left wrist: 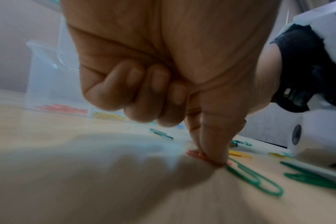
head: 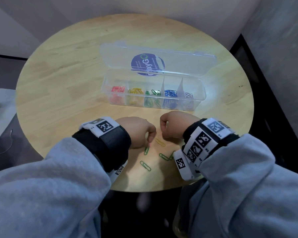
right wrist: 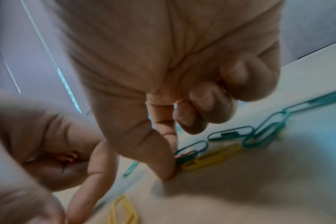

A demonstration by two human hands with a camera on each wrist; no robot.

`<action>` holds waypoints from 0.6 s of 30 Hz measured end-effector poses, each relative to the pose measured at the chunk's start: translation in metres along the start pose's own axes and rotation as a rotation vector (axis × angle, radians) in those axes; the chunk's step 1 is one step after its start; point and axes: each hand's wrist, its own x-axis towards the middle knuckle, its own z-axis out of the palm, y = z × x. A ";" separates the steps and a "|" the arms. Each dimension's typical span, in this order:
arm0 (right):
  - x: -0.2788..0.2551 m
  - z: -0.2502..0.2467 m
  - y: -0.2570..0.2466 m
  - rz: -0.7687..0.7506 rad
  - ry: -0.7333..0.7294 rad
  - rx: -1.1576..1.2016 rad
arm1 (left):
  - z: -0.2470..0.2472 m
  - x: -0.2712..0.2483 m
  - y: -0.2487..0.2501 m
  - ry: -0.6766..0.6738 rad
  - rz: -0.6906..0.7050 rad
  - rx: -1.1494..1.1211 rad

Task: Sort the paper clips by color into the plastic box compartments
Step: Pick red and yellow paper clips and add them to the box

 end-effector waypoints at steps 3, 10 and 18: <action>0.001 0.004 0.000 0.041 -0.045 0.021 | 0.001 0.000 -0.002 -0.018 0.002 0.011; -0.003 -0.005 0.005 0.012 -0.034 0.283 | 0.001 0.000 -0.002 -0.040 -0.003 0.003; 0.002 -0.017 0.014 0.037 0.070 0.736 | 0.000 0.001 -0.006 -0.062 -0.035 -0.071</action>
